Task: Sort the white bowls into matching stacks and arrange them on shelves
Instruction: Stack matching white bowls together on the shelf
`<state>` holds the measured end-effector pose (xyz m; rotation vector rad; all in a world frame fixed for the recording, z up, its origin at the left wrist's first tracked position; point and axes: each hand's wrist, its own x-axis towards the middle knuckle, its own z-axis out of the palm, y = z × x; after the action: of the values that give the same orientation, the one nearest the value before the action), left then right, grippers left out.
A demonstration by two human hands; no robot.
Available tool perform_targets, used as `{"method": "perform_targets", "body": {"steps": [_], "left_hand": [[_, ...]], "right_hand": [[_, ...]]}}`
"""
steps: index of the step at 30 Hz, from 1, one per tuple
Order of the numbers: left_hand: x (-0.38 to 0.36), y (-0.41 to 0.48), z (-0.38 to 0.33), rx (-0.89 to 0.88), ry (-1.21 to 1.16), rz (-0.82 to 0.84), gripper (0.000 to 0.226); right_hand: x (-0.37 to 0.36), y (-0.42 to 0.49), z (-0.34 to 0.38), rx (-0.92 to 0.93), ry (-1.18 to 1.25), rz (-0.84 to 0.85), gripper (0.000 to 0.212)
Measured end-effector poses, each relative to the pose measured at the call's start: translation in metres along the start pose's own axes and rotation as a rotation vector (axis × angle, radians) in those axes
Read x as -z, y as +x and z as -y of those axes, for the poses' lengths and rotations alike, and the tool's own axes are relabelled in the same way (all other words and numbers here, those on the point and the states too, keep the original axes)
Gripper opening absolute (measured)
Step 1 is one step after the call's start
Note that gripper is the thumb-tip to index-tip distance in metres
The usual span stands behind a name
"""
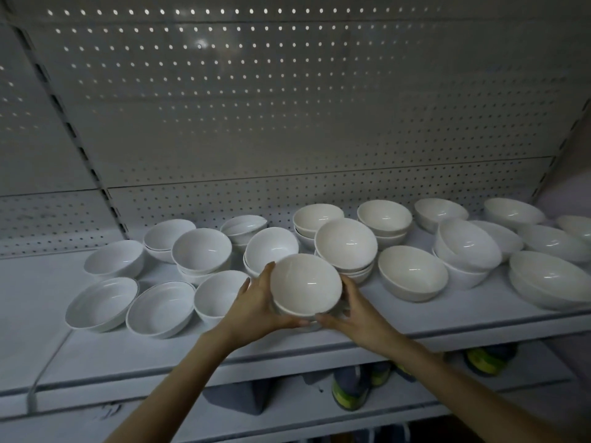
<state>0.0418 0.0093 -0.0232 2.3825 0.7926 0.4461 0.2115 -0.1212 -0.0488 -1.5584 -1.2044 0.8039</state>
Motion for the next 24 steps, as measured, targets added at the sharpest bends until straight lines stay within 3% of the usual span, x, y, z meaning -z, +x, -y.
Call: {"method": "perform_targets", "body": {"steps": [9,17,24], "left_hand": [[-0.005,-0.004,-0.005,-0.029,-0.216,-0.042,0.096],[-0.004,-0.006,-0.014,-0.029,-0.391,-0.060,0.122],[-0.006,-0.006,-0.041,-0.083,-0.601,-0.079,0.096]], "right_hand": [[-0.009,-0.002,-0.004,0.006,0.101,-0.108,0.096],[-0.002,-0.003,0.006,0.006,0.168,-0.134,0.093],[0.010,-0.017,0.020,0.065,0.282,-0.189,0.101]]}}
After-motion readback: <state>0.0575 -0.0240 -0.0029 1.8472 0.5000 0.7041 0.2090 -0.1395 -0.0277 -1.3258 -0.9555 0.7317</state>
